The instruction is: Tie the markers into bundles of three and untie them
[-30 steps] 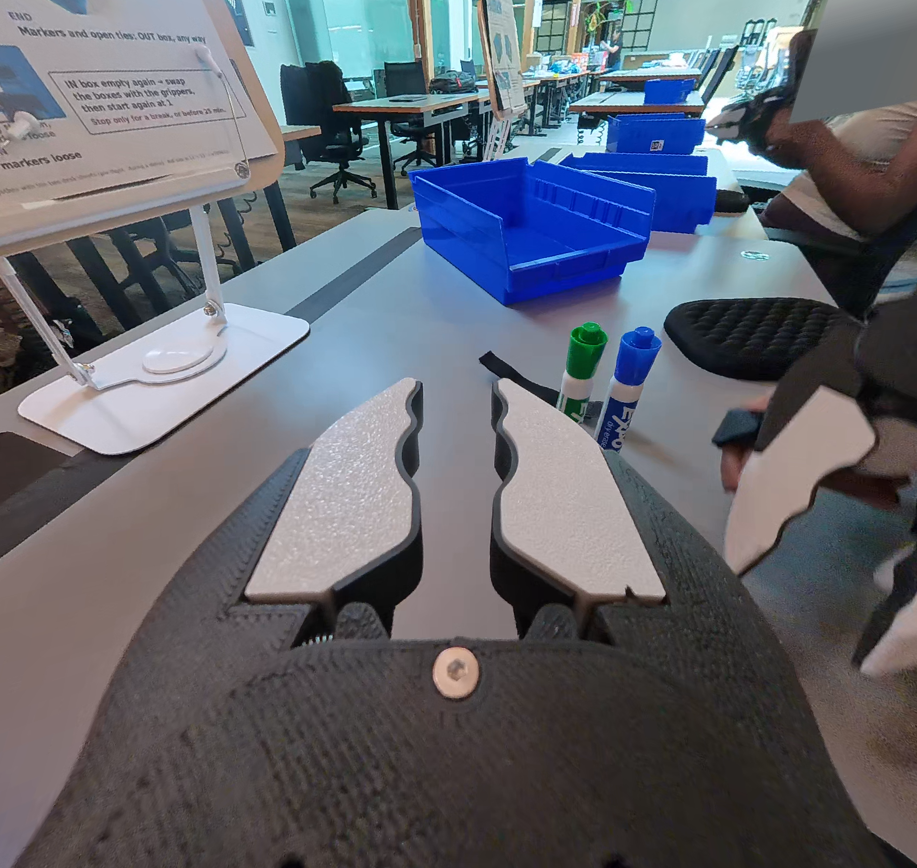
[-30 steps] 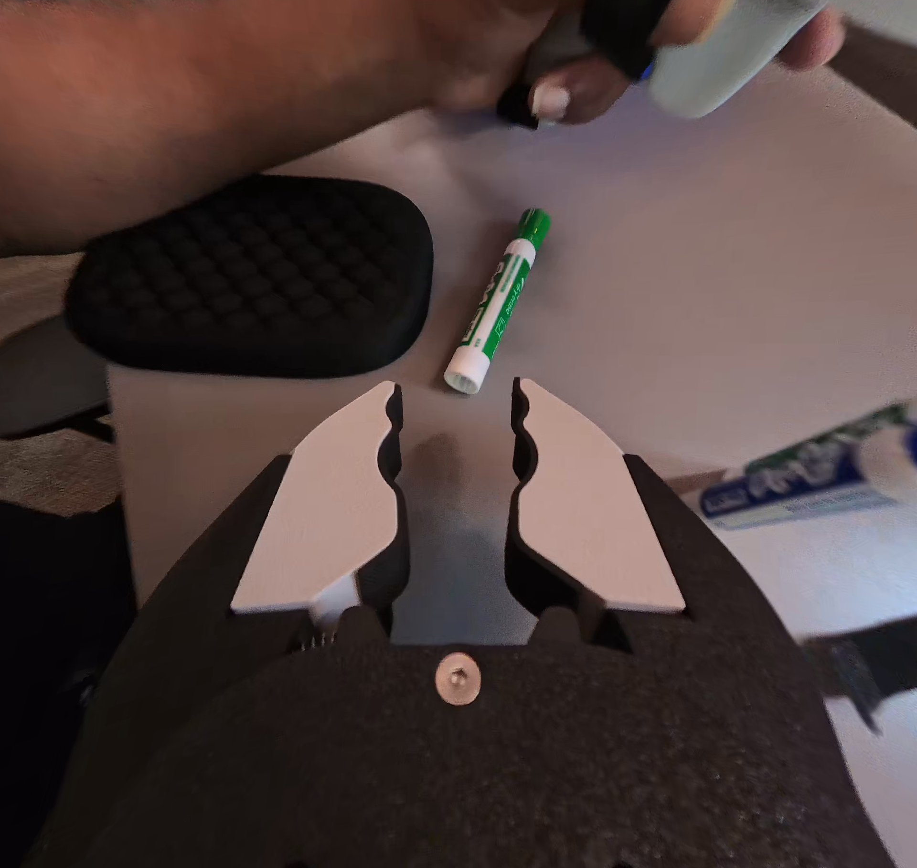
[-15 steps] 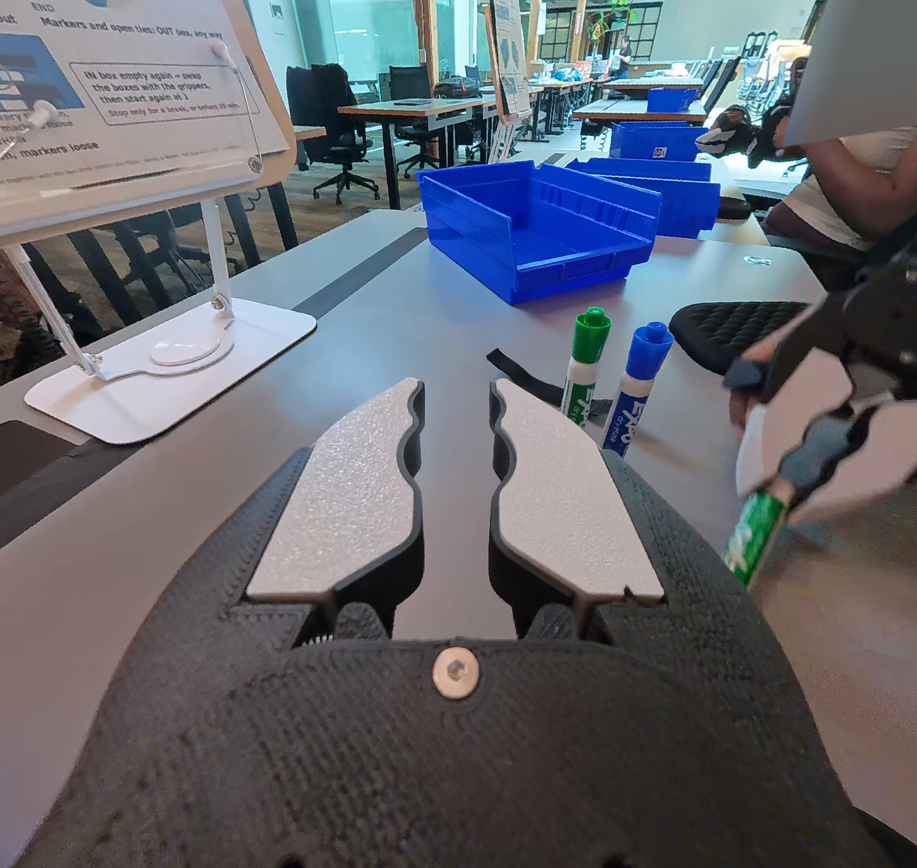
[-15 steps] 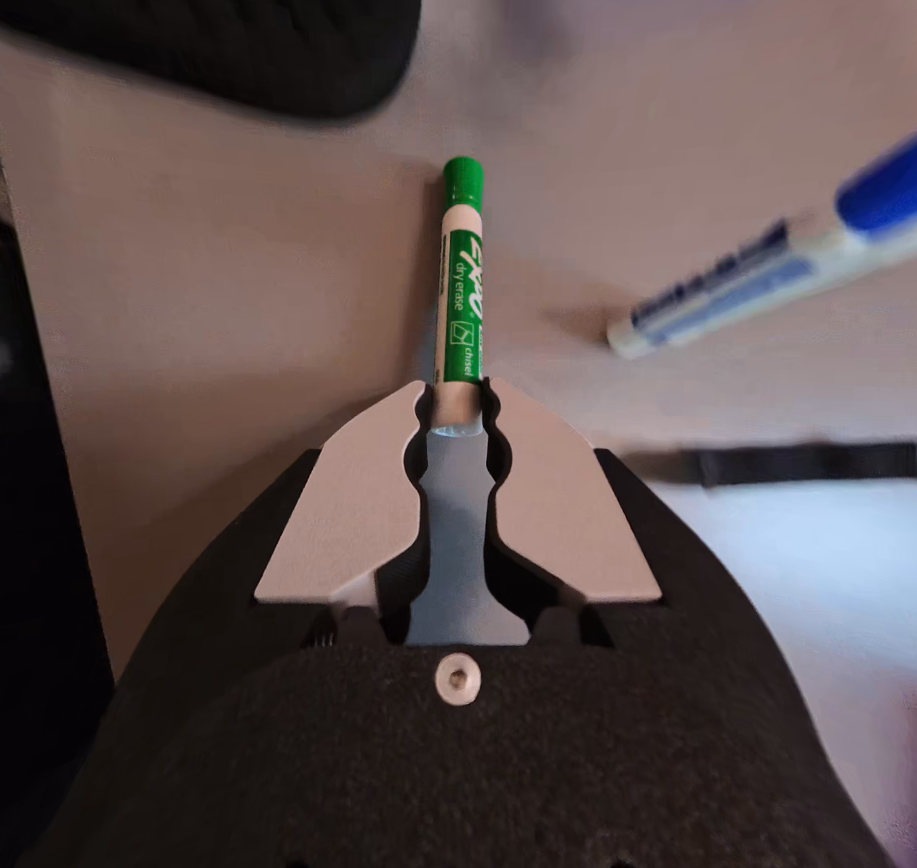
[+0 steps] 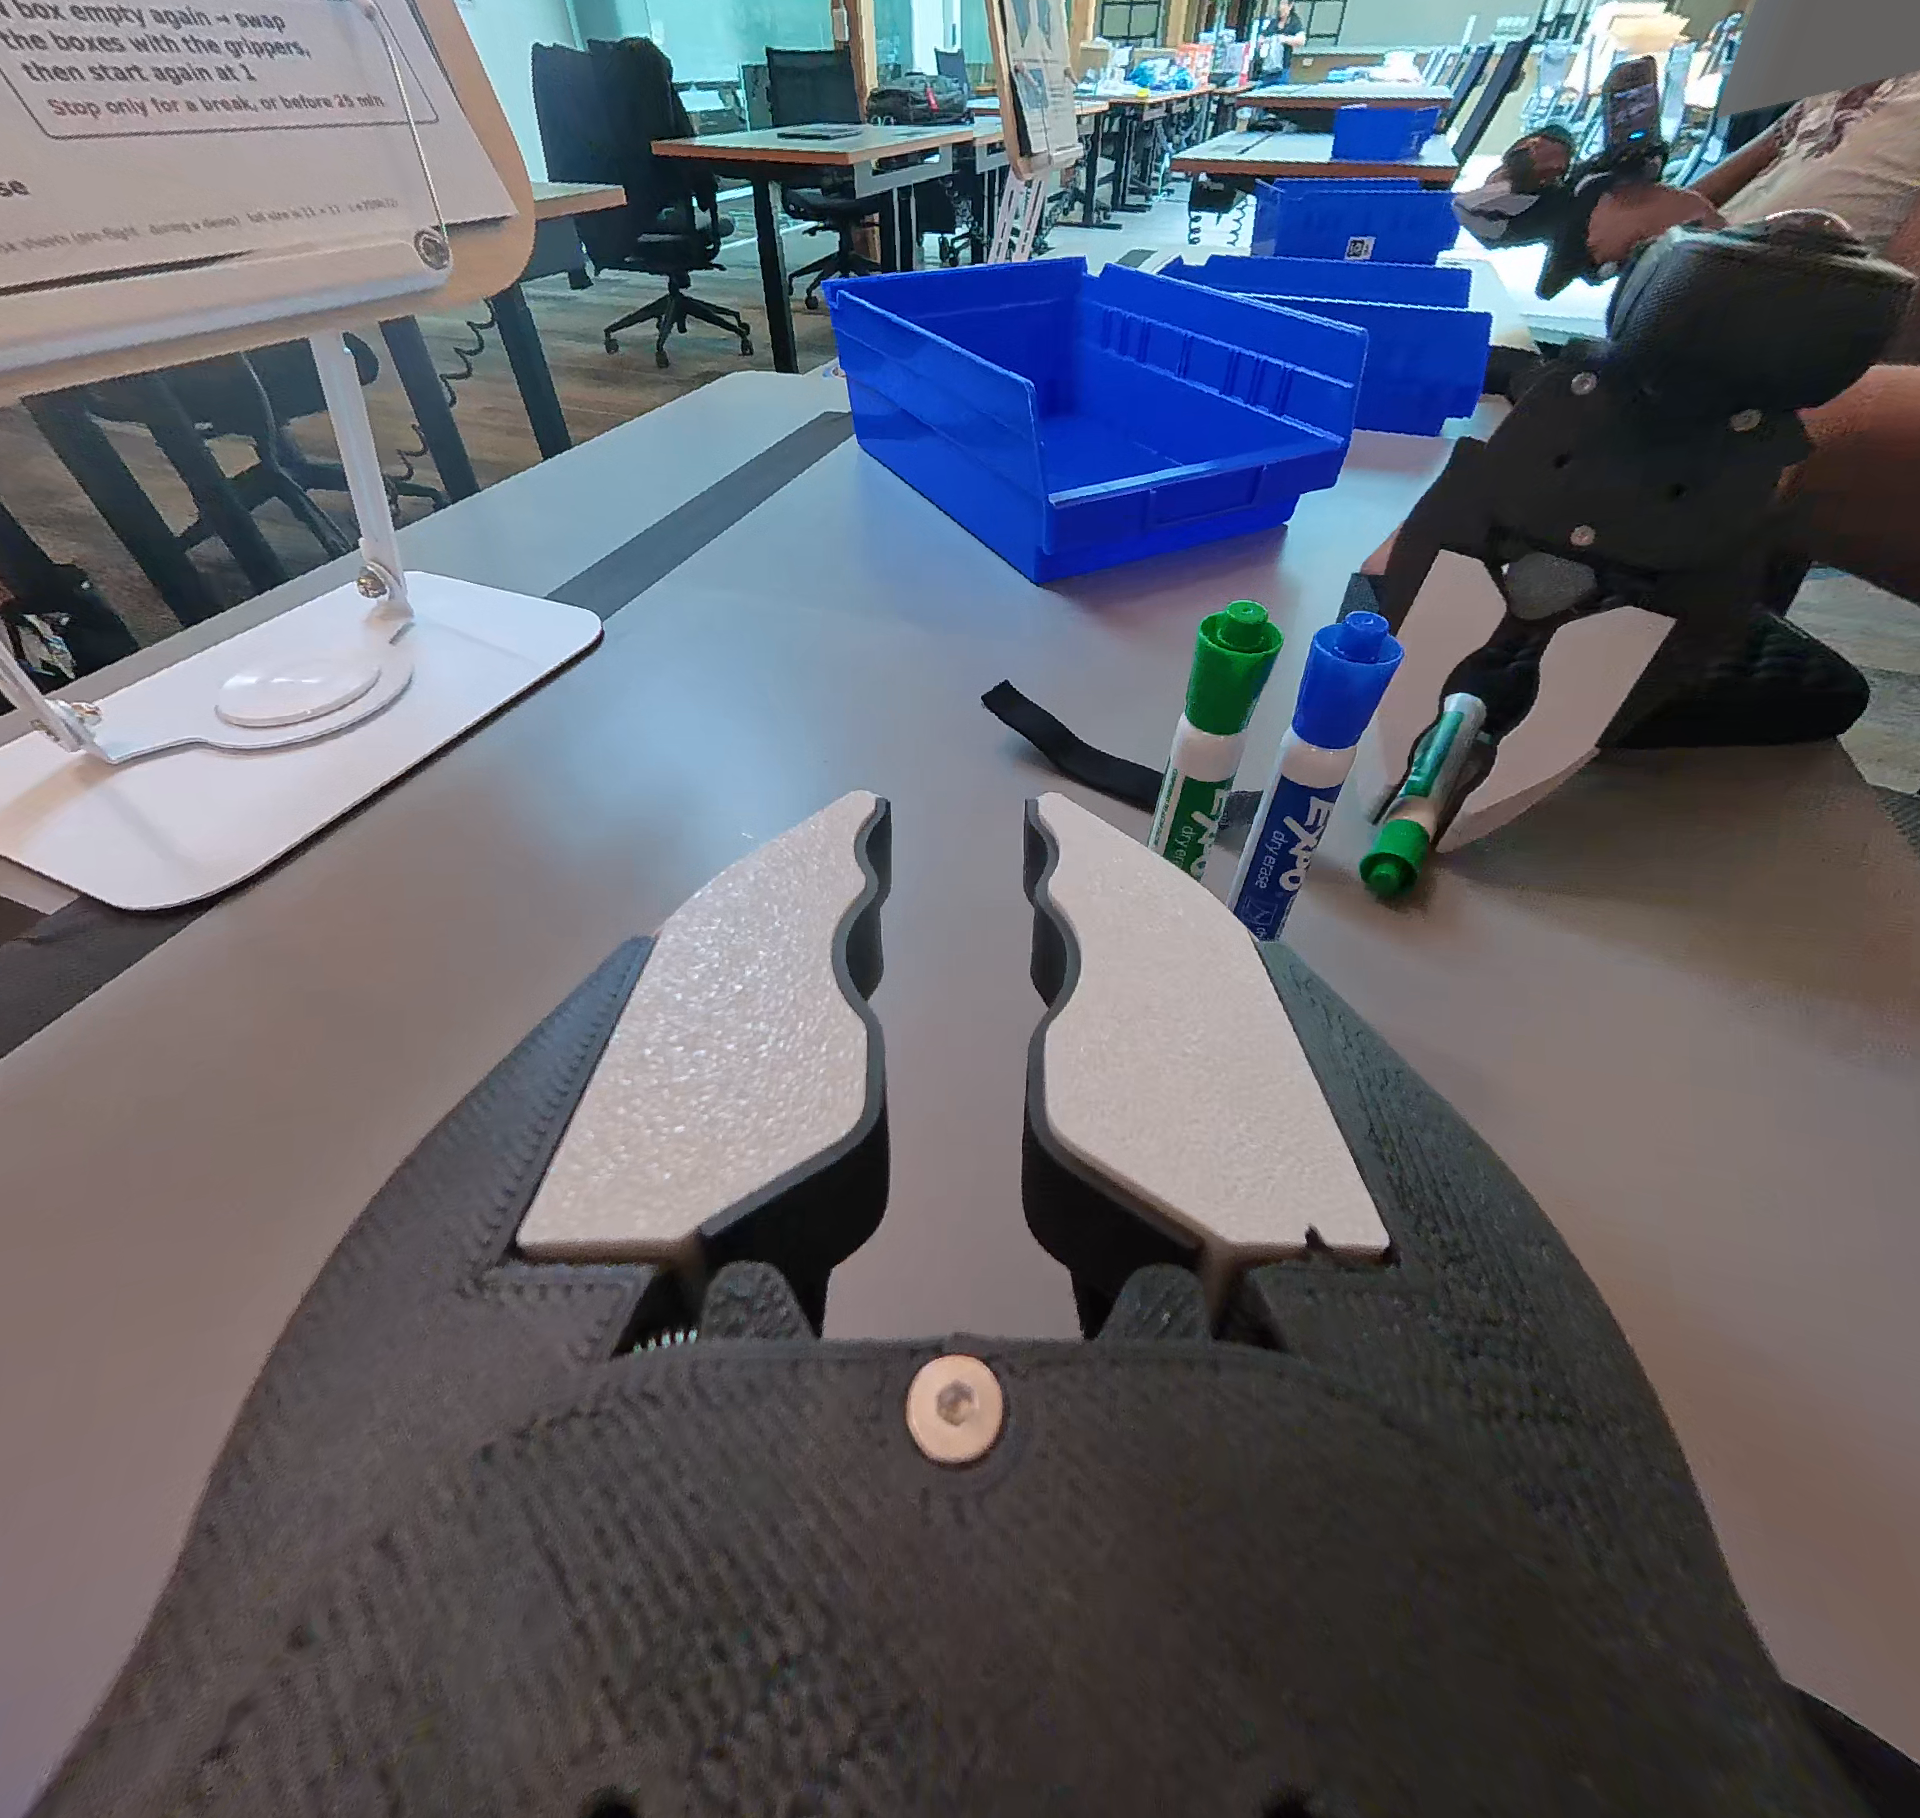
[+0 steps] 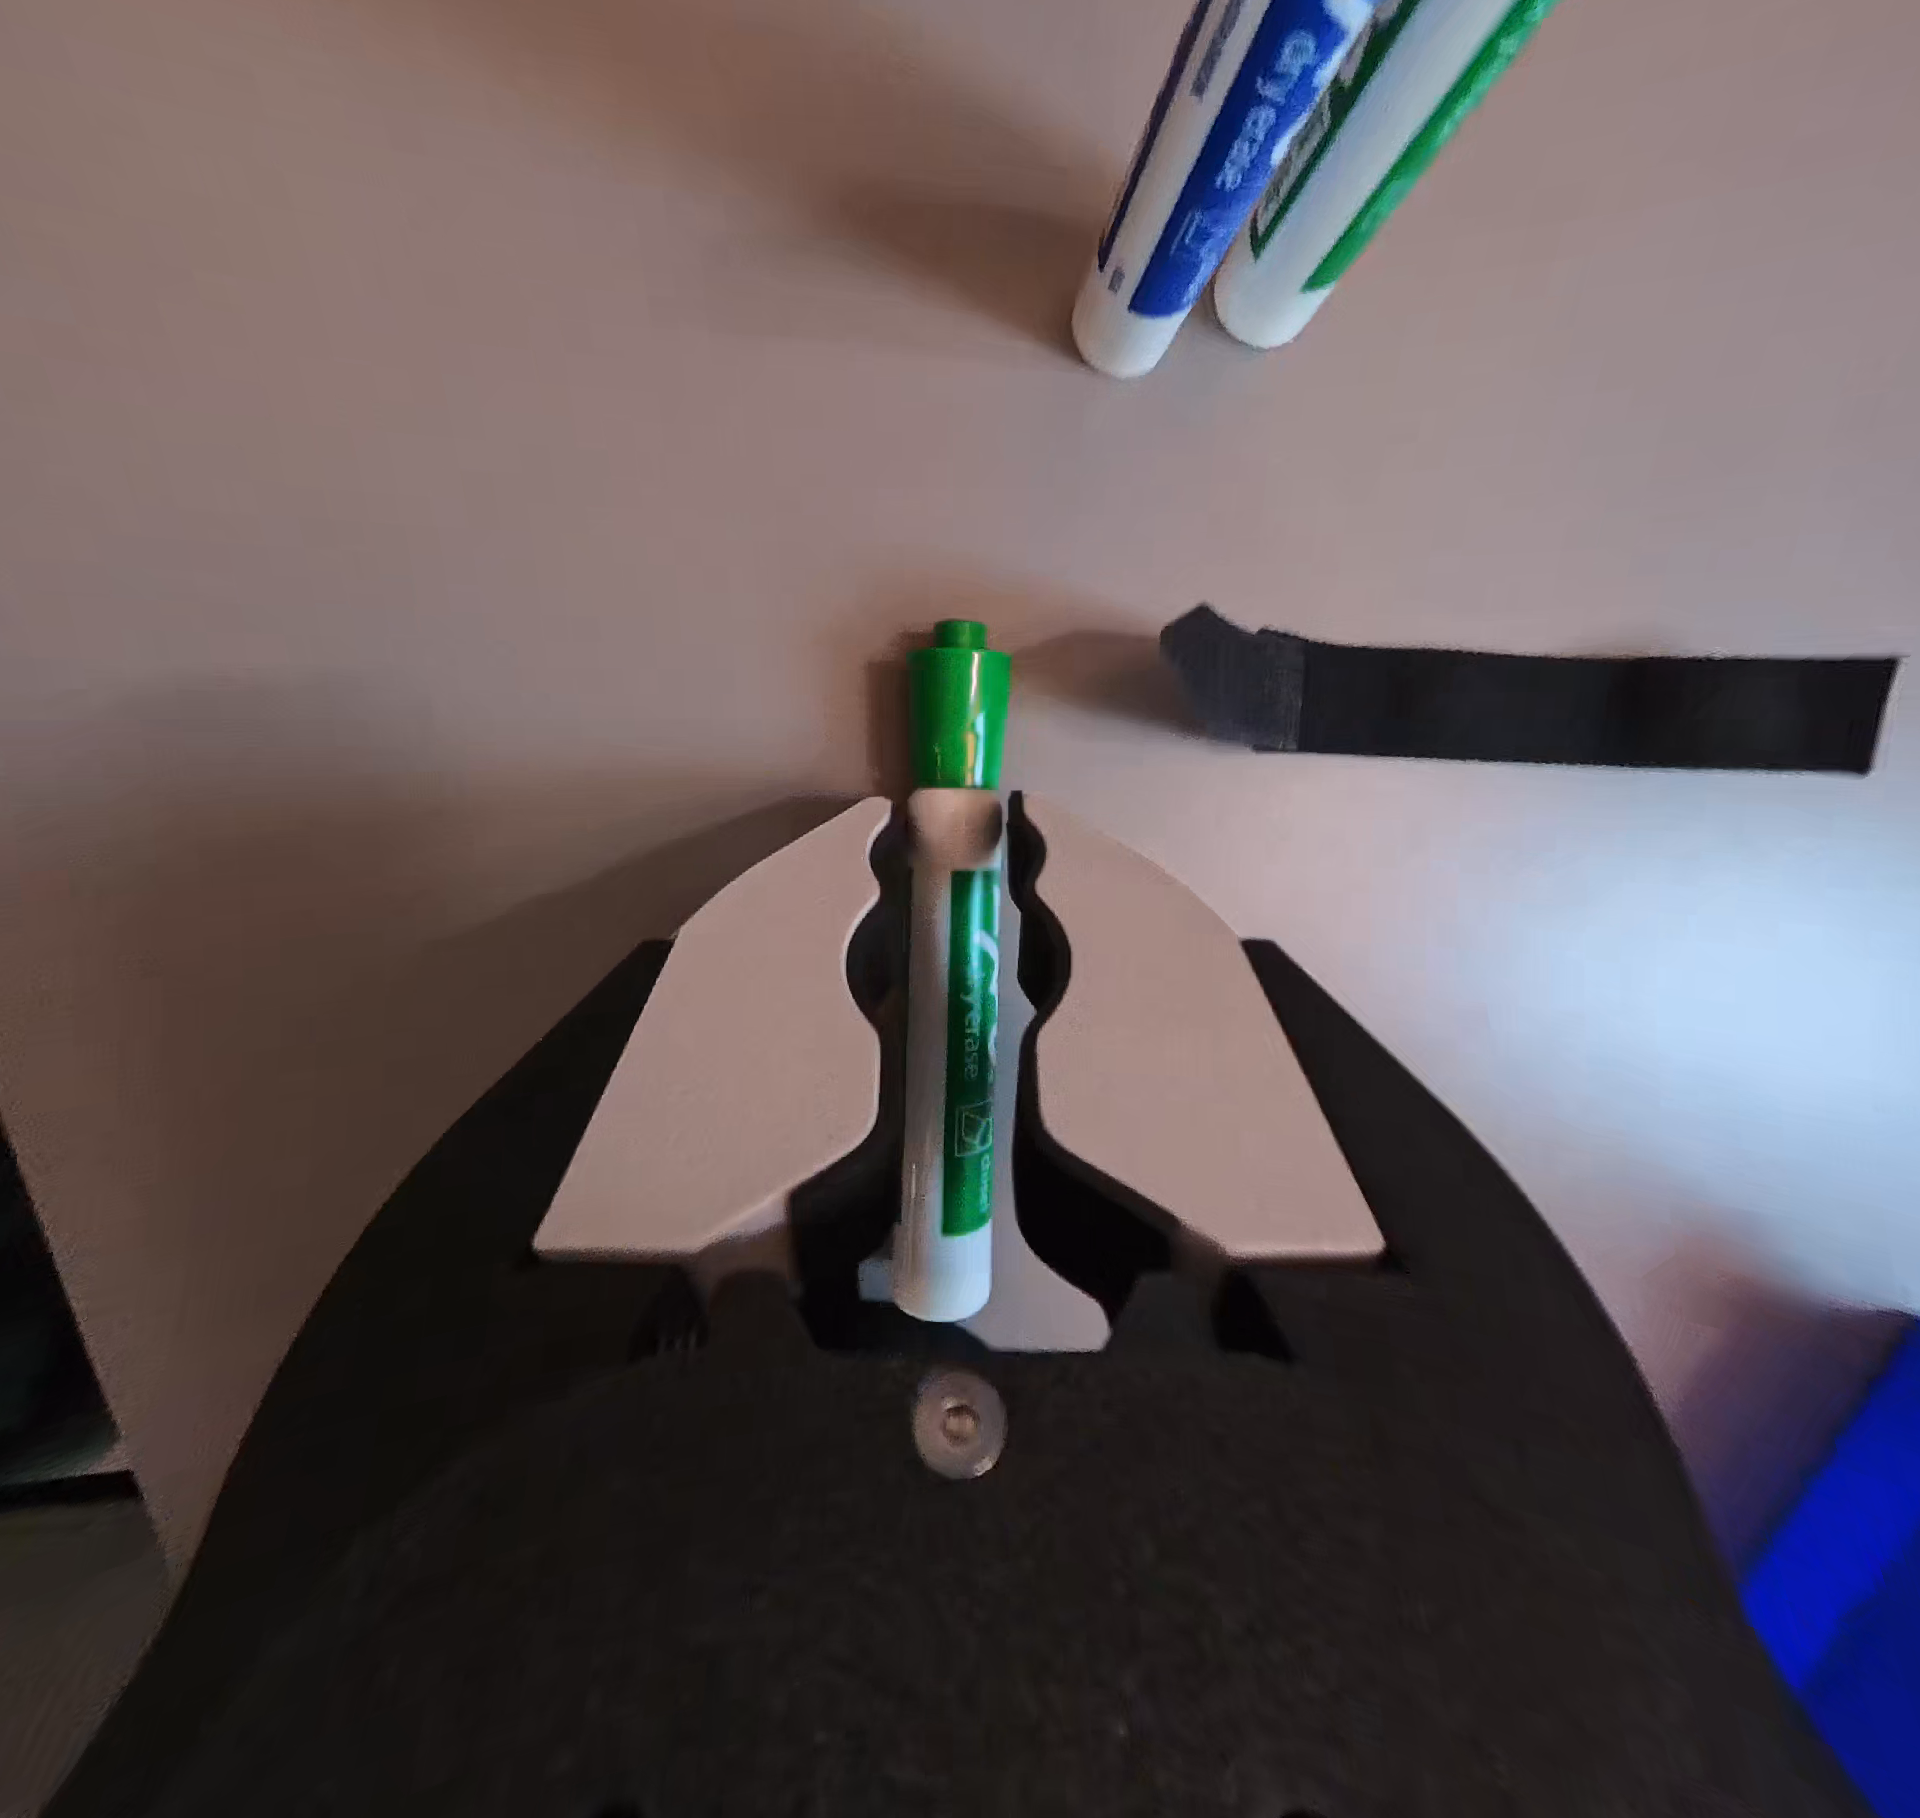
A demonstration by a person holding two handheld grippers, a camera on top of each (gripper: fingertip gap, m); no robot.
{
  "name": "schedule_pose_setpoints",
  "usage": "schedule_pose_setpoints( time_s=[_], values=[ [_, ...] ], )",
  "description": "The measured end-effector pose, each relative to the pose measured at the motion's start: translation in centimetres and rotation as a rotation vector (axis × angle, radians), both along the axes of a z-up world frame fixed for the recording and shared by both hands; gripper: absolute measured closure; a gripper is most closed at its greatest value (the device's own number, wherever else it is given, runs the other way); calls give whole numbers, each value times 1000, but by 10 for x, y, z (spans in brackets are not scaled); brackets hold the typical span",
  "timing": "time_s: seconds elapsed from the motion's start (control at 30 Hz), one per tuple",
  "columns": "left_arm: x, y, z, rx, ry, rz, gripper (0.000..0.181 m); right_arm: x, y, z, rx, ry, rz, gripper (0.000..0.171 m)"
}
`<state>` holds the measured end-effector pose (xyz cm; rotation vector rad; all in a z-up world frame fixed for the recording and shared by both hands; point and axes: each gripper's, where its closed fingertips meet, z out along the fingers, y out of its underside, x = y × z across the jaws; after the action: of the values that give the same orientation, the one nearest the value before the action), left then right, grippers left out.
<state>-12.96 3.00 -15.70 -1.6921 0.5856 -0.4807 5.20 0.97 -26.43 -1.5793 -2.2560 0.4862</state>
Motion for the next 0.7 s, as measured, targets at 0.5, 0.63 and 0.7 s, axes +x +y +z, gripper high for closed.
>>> schedule_pose_setpoints(
  time_s=[0.5, 0.63, 0.7],
  values=[
    [5, -2, 0, -4, -16, -26, 157, -28, -14, 37, -56, 195, 57, 153],
    [9, -2, -3, -12, -20, -40, 158, -30, -9, 89, -171, 488, 0, 153],
    [11, -2, -3, -12, -17, -45, 158, -28, -8, 98, -215, 584, -17, 153]
  ],
)
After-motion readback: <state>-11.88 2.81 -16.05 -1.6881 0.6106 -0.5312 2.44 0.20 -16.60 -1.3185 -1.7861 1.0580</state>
